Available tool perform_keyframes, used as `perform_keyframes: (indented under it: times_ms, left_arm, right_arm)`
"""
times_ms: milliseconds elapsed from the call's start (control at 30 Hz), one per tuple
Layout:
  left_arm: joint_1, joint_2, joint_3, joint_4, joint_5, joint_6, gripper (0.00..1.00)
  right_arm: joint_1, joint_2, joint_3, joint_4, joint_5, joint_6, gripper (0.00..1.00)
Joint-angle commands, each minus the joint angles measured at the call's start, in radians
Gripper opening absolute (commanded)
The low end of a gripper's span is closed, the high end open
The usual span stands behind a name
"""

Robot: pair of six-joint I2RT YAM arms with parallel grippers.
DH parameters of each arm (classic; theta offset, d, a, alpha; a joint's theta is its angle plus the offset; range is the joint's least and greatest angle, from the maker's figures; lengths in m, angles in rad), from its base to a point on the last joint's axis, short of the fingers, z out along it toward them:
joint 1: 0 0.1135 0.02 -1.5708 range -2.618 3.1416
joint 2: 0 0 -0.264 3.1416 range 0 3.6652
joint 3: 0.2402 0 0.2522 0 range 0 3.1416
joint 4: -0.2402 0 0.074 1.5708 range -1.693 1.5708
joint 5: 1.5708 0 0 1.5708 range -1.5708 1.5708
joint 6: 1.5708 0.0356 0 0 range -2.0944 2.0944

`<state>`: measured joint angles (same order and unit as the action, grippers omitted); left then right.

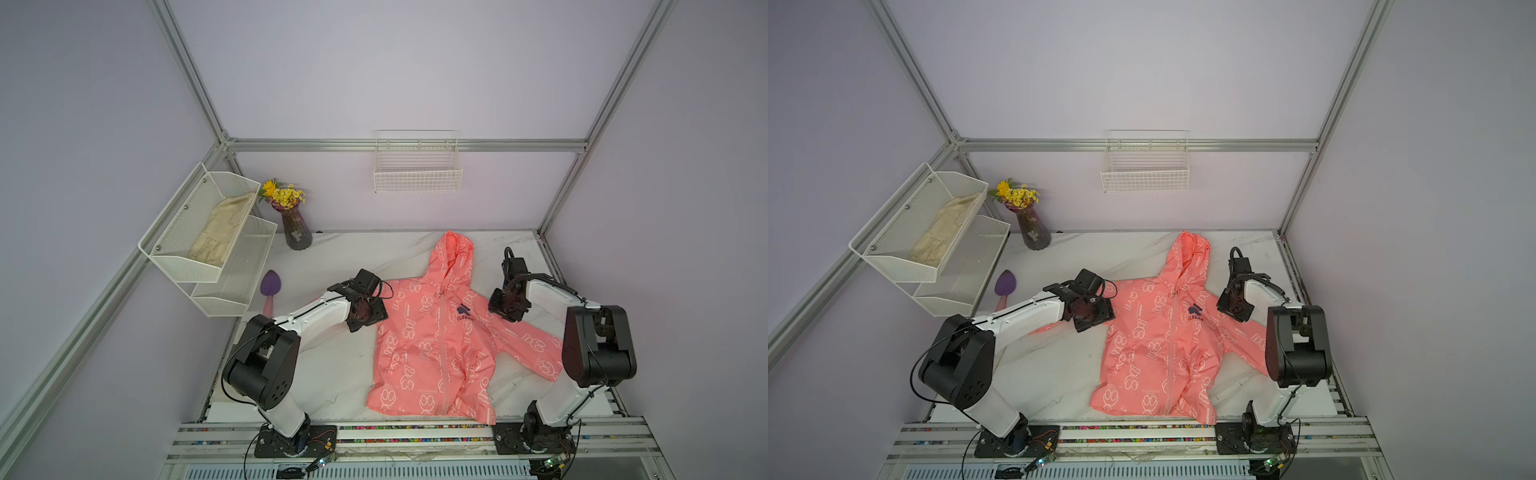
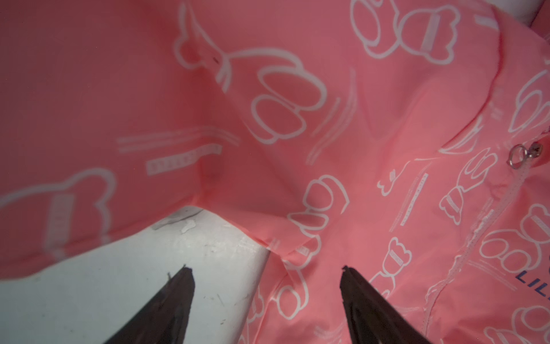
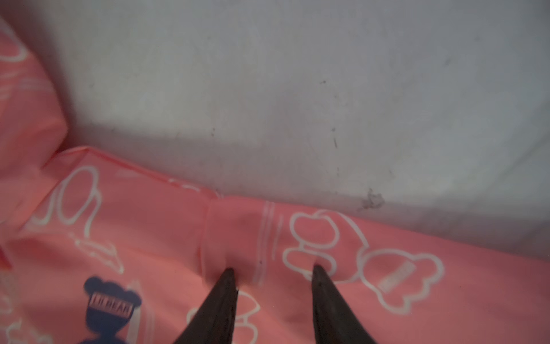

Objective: Unzip the jacket
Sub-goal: Flatten out the jacket at the center of the board.

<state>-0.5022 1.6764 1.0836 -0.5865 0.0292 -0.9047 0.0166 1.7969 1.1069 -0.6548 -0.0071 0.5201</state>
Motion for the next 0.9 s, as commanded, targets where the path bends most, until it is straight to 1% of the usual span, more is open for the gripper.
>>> perform_keyframes:
  times_ms: [0, 33, 67, 167, 233, 333, 367, 400, 433, 467, 500, 533, 633, 667, 733, 833, 867]
  left_arm:
    - [0.004, 0.012, -0.045, 0.091, 0.032, -0.026, 0.63]
    - [0.009, 0.019, -0.045, 0.099, 0.038, -0.021, 0.58]
    - [0.017, 0.029, -0.042, 0.1, 0.041, -0.015, 0.53]
    - [0.048, 0.052, -0.033, 0.102, 0.055, 0.004, 0.44]
    - [0.086, 0.06, -0.024, 0.096, 0.059, 0.016, 0.38]
    - [0.143, 0.064, 0.001, 0.073, 0.055, 0.048, 0.33]
    - [0.158, 0.062, 0.016, 0.061, 0.051, 0.063, 0.32]
    - [0.171, 0.06, 0.026, 0.052, 0.048, 0.08, 0.31]
    - [0.179, 0.054, 0.046, 0.043, 0.045, 0.1, 0.31]
    - [0.184, 0.047, 0.064, 0.033, 0.037, 0.119, 0.31]
    - [0.184, 0.039, 0.077, 0.027, 0.026, 0.134, 0.33]
    - [0.183, 0.03, 0.088, 0.024, 0.023, 0.146, 0.39]
    - [0.181, -0.003, 0.103, 0.023, 0.025, 0.174, 0.62]
    - [0.176, -0.017, 0.103, 0.026, 0.028, 0.178, 0.68]
    - [0.166, -0.039, 0.105, 0.029, 0.027, 0.189, 0.73]
    - [0.145, -0.062, 0.118, 0.03, 0.035, 0.193, 0.75]
    - [0.136, -0.063, 0.128, 0.029, 0.042, 0.188, 0.75]
  right_arm:
    - [-0.002, 0.075, 0.064, 0.127, -0.052, -0.018, 0.2]
    - [-0.001, 0.113, 0.093, 0.144, -0.072, -0.019, 0.16]
    - [0.001, 0.145, 0.125, 0.154, -0.099, -0.021, 0.13]
    - [0.023, 0.263, 0.255, 0.184, -0.19, -0.036, 0.06]
    - [0.048, 0.35, 0.38, 0.184, -0.224, -0.055, 0.05]
    - [0.076, 0.464, 0.592, 0.135, -0.271, -0.083, 0.06]
    - [0.079, 0.492, 0.658, 0.112, -0.29, -0.09, 0.09]
    - [0.083, 0.507, 0.712, 0.083, -0.295, -0.097, 0.15]
    - [0.083, 0.51, 0.755, 0.056, -0.294, -0.107, 0.24]
    - [0.082, 0.493, 0.775, 0.042, -0.292, -0.11, 0.36]
    - [0.078, 0.472, 0.778, 0.032, -0.271, -0.105, 0.46]
    - [0.074, 0.427, 0.768, 0.022, -0.236, -0.112, 0.53]
    - [0.034, 0.262, 0.684, 0.013, -0.13, -0.118, 0.69]
    - [0.009, 0.204, 0.649, 0.007, -0.094, -0.108, 0.72]
    - [-0.06, 0.127, 0.601, -0.022, -0.046, -0.076, 0.73]
    - [-0.2, 0.077, 0.514, -0.048, -0.046, -0.012, 0.73]
    - [-0.249, 0.074, 0.478, -0.047, -0.078, 0.019, 0.73]
